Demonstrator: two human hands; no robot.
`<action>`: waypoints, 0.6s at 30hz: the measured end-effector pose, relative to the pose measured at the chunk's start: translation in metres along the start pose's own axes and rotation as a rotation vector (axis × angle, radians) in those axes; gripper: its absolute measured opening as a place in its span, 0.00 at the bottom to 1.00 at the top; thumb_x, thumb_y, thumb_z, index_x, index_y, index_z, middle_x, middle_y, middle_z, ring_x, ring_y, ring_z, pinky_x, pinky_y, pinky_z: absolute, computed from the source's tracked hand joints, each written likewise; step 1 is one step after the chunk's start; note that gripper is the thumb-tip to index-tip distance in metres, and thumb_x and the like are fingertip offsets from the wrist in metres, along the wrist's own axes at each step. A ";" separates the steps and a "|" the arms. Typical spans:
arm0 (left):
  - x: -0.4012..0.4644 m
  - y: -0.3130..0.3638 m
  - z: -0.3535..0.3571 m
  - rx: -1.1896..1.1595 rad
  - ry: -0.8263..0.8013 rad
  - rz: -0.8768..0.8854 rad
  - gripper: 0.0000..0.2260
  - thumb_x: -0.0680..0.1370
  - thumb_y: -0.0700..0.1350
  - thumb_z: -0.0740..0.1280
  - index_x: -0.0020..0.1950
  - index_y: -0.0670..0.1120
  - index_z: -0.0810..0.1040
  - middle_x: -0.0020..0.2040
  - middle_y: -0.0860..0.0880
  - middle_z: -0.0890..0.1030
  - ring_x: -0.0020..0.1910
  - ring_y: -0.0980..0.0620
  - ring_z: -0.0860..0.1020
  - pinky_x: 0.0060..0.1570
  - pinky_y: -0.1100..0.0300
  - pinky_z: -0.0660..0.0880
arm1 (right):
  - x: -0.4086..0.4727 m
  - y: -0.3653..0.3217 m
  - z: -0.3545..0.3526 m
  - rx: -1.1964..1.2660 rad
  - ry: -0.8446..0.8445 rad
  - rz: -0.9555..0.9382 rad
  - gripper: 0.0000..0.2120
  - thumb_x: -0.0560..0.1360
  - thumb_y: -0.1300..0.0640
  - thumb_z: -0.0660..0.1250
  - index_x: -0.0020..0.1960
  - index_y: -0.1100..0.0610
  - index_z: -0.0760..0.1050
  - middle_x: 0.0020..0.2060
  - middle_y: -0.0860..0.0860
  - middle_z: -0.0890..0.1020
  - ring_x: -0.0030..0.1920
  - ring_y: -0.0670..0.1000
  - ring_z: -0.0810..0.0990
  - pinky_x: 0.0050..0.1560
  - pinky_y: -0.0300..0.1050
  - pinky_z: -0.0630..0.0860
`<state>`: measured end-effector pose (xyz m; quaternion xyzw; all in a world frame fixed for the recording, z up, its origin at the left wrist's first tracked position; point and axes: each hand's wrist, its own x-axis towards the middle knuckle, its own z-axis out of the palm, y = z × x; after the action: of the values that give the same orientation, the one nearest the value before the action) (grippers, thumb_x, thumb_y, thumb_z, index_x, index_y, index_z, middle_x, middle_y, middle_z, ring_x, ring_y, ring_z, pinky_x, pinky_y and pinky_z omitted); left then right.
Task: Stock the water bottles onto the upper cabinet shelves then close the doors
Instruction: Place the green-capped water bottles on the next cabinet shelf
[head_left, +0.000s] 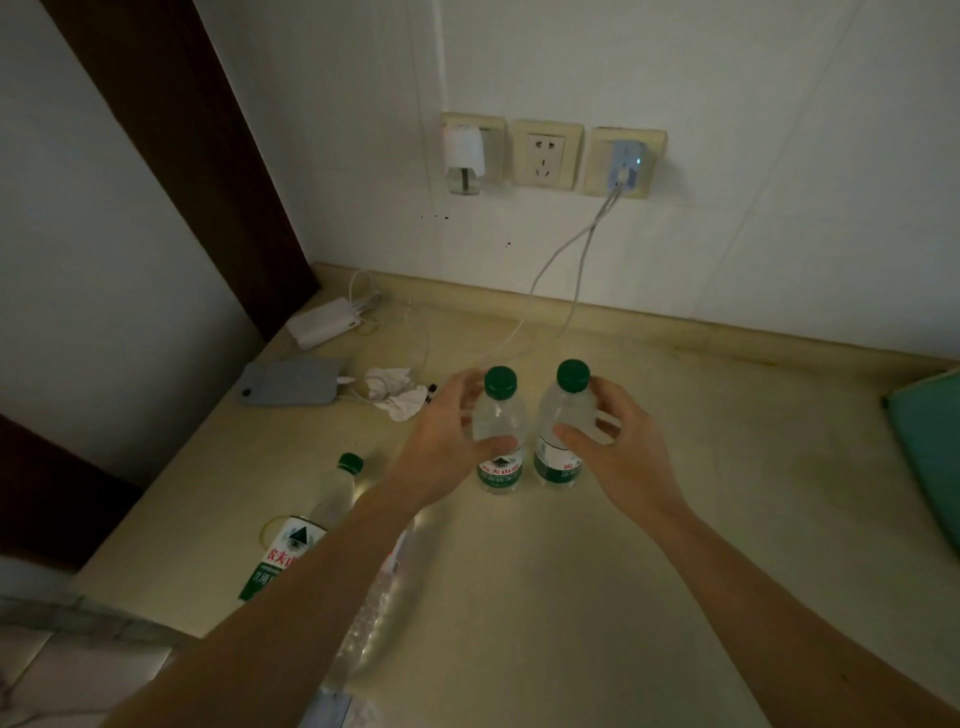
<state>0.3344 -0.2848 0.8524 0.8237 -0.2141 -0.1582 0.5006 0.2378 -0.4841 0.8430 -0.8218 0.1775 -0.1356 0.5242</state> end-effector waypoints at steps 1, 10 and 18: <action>-0.002 -0.008 0.005 -0.056 0.012 -0.042 0.31 0.68 0.47 0.81 0.63 0.63 0.68 0.57 0.66 0.77 0.55 0.72 0.76 0.48 0.75 0.73 | -0.002 0.008 0.002 0.002 -0.025 0.026 0.32 0.71 0.50 0.77 0.71 0.44 0.69 0.61 0.34 0.77 0.58 0.33 0.76 0.56 0.31 0.71; -0.002 -0.052 0.056 -0.189 0.148 -0.158 0.34 0.62 0.52 0.81 0.63 0.62 0.69 0.57 0.58 0.81 0.57 0.55 0.80 0.54 0.56 0.79 | 0.001 0.060 0.029 0.070 -0.085 0.189 0.35 0.63 0.48 0.82 0.66 0.41 0.70 0.52 0.28 0.80 0.51 0.33 0.81 0.47 0.36 0.78; 0.001 -0.058 0.061 -0.237 0.212 -0.165 0.31 0.65 0.43 0.82 0.62 0.55 0.71 0.53 0.57 0.82 0.53 0.55 0.81 0.52 0.57 0.78 | 0.006 0.052 0.037 0.010 -0.022 0.200 0.29 0.63 0.53 0.82 0.57 0.42 0.70 0.47 0.37 0.81 0.46 0.35 0.80 0.38 0.30 0.74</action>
<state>0.3179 -0.3079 0.7735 0.7858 -0.0717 -0.1353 0.5993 0.2509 -0.4770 0.7810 -0.7990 0.2519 -0.0743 0.5410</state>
